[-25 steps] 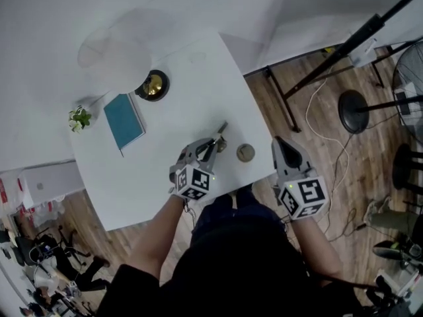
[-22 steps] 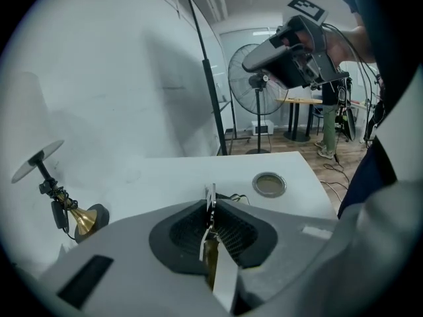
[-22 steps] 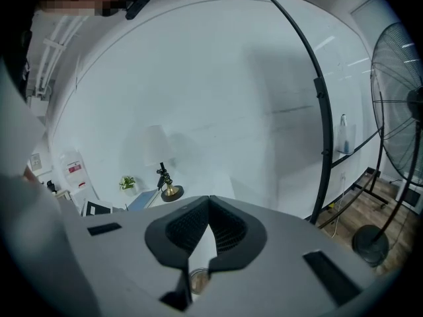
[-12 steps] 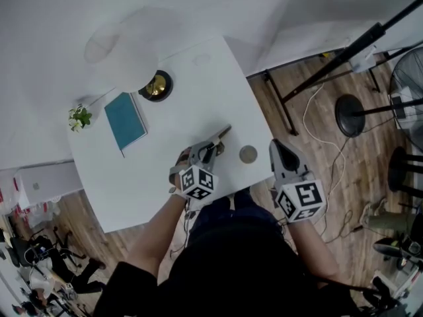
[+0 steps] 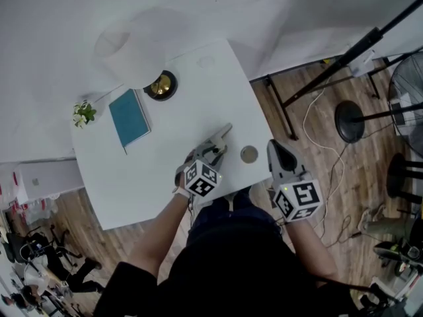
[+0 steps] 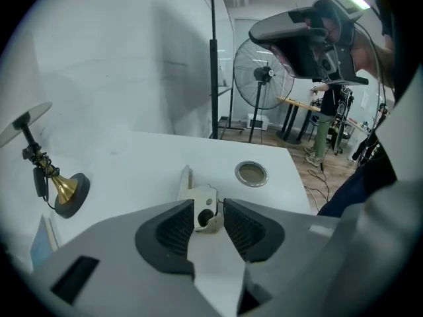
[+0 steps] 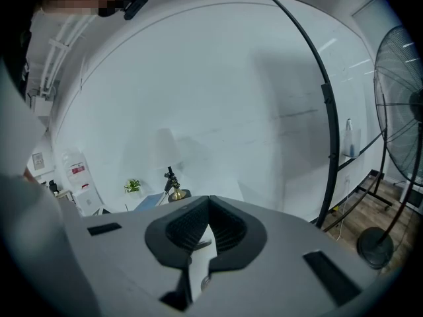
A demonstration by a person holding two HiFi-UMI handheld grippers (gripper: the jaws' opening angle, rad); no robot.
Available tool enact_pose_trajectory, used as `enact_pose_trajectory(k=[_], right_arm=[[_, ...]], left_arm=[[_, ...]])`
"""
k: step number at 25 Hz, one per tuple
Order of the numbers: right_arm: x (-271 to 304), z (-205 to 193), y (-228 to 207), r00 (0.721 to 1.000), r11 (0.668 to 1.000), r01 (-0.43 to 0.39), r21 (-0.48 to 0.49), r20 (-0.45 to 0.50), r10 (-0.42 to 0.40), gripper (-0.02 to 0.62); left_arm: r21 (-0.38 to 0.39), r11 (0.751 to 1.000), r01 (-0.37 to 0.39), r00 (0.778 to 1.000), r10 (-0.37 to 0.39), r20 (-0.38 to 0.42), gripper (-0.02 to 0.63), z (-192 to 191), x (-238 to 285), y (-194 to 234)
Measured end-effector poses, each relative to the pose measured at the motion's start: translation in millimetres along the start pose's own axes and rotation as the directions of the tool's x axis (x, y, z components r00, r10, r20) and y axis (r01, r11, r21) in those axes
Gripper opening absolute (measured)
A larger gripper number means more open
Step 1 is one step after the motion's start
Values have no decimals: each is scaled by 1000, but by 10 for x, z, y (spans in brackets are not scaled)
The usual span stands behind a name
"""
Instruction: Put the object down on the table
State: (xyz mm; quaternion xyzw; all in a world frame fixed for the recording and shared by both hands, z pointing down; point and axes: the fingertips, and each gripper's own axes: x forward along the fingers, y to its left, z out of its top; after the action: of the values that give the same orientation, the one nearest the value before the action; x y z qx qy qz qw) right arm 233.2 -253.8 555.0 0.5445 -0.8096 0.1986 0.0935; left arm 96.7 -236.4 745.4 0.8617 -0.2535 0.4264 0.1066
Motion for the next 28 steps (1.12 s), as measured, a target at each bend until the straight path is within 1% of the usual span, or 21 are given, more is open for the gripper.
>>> enact_pose_trajectory(k=[2,5,7,9,11,13,17,19,21,24,26,28], right_arm=[[-25,39,28,1000,1000,-5,-7,10,5,5],[-60,124,57,999,1000,-10,-20,31,10,5],[-79,195,74,999,1000,-11,-28,49,13,5],[-92,296,102,997,999,-16,-37,71,19,5],[-88,431,137,995,999,-22,-49,97,27,5],[-76,582,182,992,998,-28,-64,122,35,5],[-63,934,325,981,992,-47,-113,182,68,5],[-75,1119,429,971,987,-61,-148,219,93,6],[-109,1281,549,959,981,-75,-179,256,120,6],[-168,1500,716,941,971,-83,-225,302,150,6],[-210,1636,815,930,963,-82,-258,328,167,5],[-257,1757,908,918,953,-78,-293,351,183,5]], left_arm=[[-22,1000,6,1000,-6,14,129,18,-114,-74],[-110,994,-3,995,14,96,129,164,-399,-70],[-175,985,-16,983,47,178,127,352,-663,19],[-220,975,-36,960,95,263,123,602,-978,162],[-244,968,-66,929,149,340,116,879,-1311,329],[-255,962,-98,890,200,411,103,1143,-1637,474],[-289,946,-150,794,289,534,63,1582,-2271,677],[-302,937,-173,746,325,581,39,1734,-2554,742],[-317,930,-187,704,352,617,15,1830,-2801,784],[-330,920,-211,660,383,646,6,1912,-3094,830],[-335,914,-228,626,401,669,5,1969,-3267,855],[-341,909,-239,598,414,686,5,2007,-3414,861]])
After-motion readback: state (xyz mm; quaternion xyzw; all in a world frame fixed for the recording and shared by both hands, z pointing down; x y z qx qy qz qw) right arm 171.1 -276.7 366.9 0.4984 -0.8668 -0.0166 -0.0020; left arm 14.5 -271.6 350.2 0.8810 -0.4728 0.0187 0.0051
